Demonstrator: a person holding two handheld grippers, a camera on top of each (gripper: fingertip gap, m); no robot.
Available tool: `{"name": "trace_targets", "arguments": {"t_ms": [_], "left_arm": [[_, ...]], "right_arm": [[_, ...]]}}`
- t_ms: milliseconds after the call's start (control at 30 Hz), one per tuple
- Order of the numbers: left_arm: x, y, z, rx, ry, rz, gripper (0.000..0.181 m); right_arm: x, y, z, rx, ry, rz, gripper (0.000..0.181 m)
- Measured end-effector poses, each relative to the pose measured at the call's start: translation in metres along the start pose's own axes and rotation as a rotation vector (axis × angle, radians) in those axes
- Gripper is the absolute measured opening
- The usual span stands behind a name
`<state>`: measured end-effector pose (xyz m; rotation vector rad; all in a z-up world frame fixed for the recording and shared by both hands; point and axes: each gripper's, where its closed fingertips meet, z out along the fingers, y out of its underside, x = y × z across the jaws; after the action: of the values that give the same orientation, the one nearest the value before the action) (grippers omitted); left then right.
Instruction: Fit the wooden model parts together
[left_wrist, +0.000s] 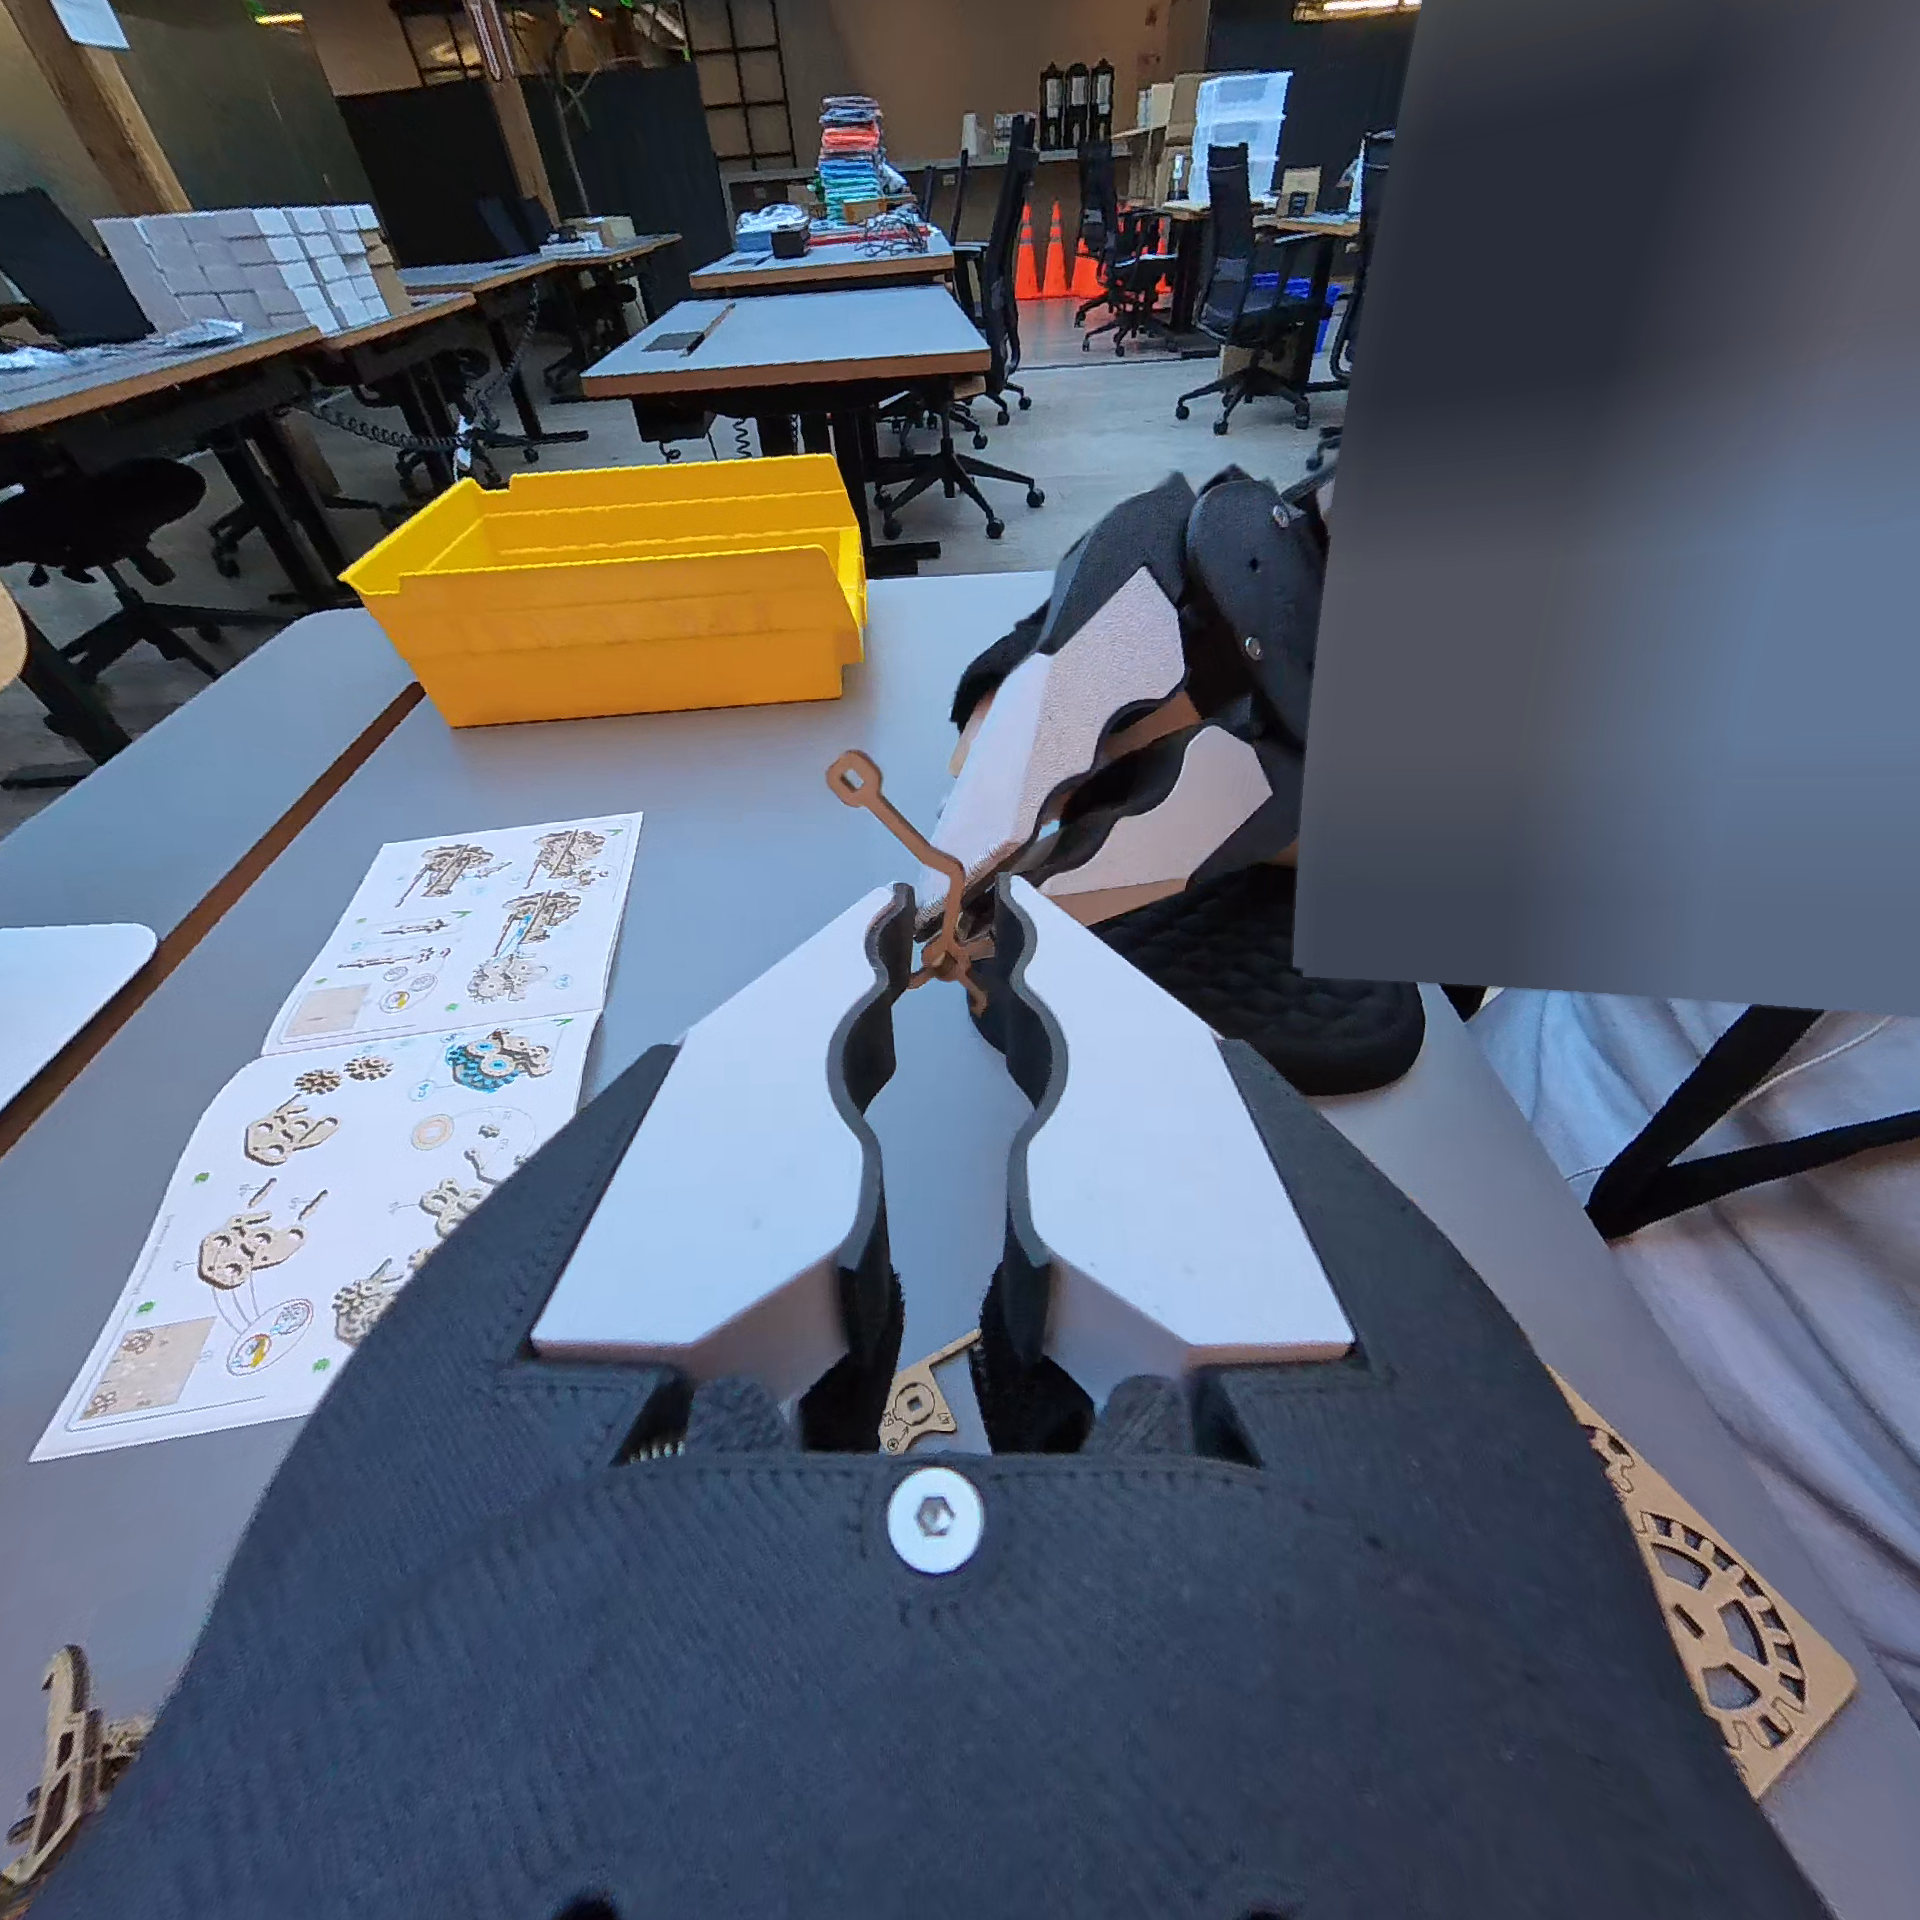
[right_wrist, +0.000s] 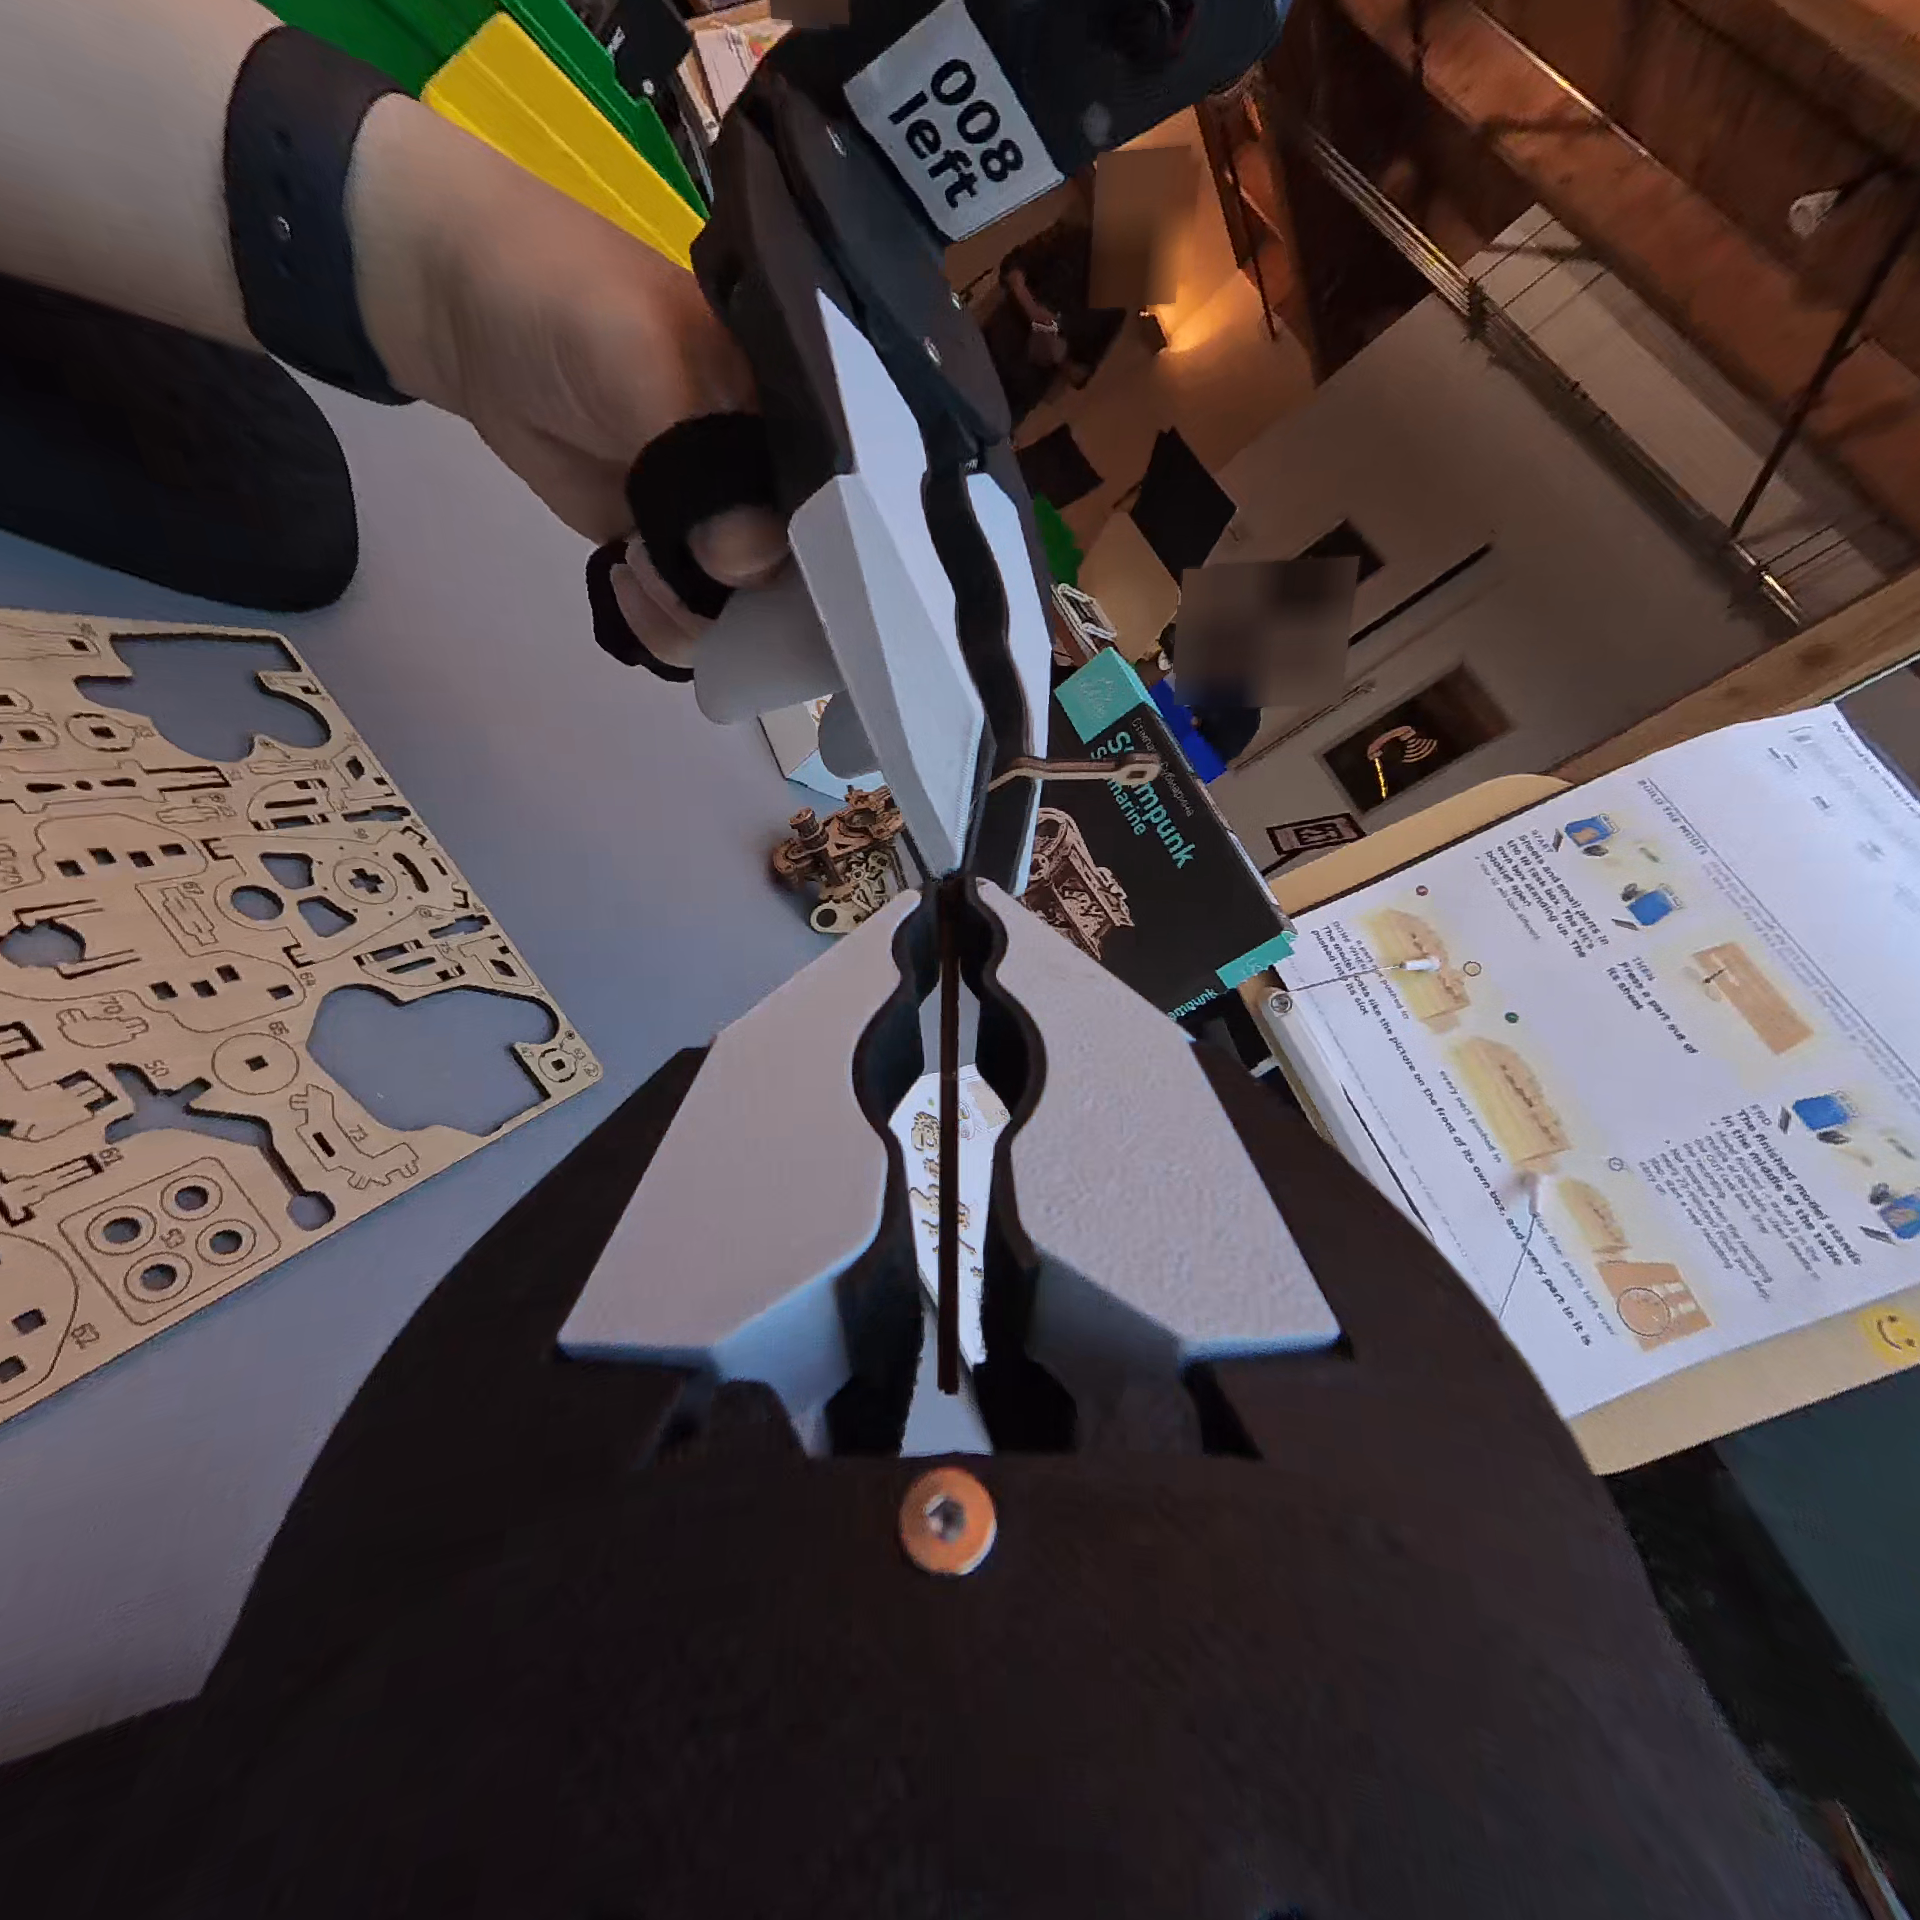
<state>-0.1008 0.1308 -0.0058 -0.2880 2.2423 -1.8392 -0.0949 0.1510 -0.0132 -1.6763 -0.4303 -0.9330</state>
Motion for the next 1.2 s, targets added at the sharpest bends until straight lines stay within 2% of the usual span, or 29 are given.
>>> {"name": "trace_targets", "arguments": {"t_ms": [67,133,233,300,400,467,500,667,800,867,933,1033,1167,1200], "left_arm": [[0.001,0.002,0.001,-0.008,-0.003,0.036,0.012],[0.005,0.000,-0.001,-0.003,0.002,0.071,0.010],[0.011,-0.006,-0.004,0.015,0.026,0.093,0.010],[0.013,-0.002,-0.002,-0.009,0.028,0.112,0.011],[0.011,0.003,0.000,-0.029,0.022,0.115,0.011],[0.009,0.002,-0.002,-0.023,0.018,0.090,0.018],[0.009,0.002,-0.003,-0.020,0.028,0.080,0.027],[0.005,0.000,-0.008,-0.021,-0.003,0.105,0.019],[0.007,-0.005,-0.006,-0.002,0.007,0.065,0.029],[0.008,-0.006,-0.005,0.009,0.011,0.066,0.025],[0.007,-0.007,-0.004,0.014,-0.003,0.076,0.014],[0.006,-0.006,-0.003,0.005,-0.020,0.110,0.014],[0.011,-0.010,-0.005,0.013,-0.020,0.159,0.014],[0.010,-0.009,-0.004,0.008,-0.026,0.159,0.014]], "right_arm": [[-0.004,0.000,0.001,0.019,-0.066,0.121,0.001],[-0.007,-0.007,0.000,0.088,-0.219,0.425,0.002],[-0.011,-0.017,-0.006,0.190,-0.525,0.925,0.002],[-0.016,-0.014,-0.008,0.191,-0.647,1.087,0.002],[-0.017,-0.010,-0.006,0.179,-0.595,0.992,0.002],[-0.010,-0.009,-0.006,0.183,-0.496,0.874,0.001],[-0.006,-0.010,-0.007,0.192,-0.460,0.850,0.001],[0.005,-0.009,-0.013,0.233,-0.443,0.872,0.001],[0.004,-0.010,-0.012,0.228,-0.414,0.796,0.001],[0.004,-0.009,-0.012,0.222,-0.388,0.749,0.001],[0.004,-0.009,-0.011,0.216,-0.373,0.717,0.001],[0.002,-0.009,-0.012,0.215,-0.405,0.762,0.001],[0.001,-0.015,-0.015,0.278,-0.578,1.048,0.002],[0.001,-0.015,-0.015,0.289,-0.592,1.065,0.001]]}}
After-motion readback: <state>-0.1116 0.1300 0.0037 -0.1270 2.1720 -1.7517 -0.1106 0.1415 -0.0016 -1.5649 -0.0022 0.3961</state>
